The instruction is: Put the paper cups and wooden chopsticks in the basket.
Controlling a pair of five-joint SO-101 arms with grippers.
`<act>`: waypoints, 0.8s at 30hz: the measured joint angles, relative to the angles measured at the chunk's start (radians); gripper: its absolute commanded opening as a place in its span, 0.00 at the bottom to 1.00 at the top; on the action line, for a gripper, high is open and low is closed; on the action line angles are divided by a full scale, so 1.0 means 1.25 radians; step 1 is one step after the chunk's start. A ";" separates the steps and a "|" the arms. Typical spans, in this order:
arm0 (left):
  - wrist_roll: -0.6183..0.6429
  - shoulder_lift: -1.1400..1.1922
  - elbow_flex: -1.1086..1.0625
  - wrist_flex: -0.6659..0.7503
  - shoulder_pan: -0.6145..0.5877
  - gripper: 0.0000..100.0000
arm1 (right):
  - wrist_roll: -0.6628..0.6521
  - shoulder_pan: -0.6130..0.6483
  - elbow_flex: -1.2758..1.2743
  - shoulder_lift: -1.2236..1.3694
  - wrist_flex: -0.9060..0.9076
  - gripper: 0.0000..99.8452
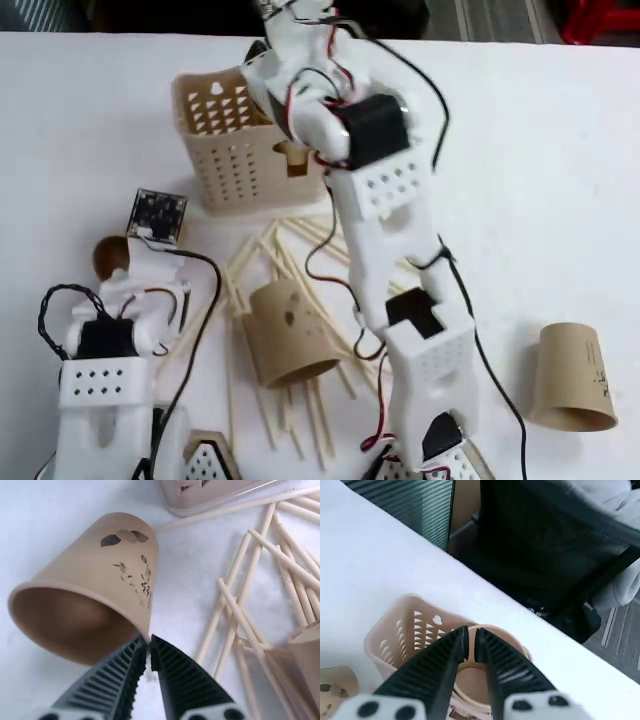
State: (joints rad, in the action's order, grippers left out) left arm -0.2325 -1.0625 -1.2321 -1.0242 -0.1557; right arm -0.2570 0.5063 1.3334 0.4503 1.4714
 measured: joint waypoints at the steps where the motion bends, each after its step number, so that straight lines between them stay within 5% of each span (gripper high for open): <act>1: 0.000 0.000 0.000 0.000 0.000 0.02 | -0.001 0.000 0.011 -0.014 0.022 0.04; 12: 0.000 0.000 0.000 0.000 0.000 0.02 | -0.001 -0.113 -0.032 -0.119 0.199 0.04; 24: 0.000 0.000 0.227 -0.185 0.000 0.02 | 0.000 -0.177 -0.592 -0.389 0.199 0.04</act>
State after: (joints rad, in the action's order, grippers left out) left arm -0.2325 -1.0625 -0.9482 -1.2559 -0.1557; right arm -0.2570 0.2854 0.5938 -0.0361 1.7200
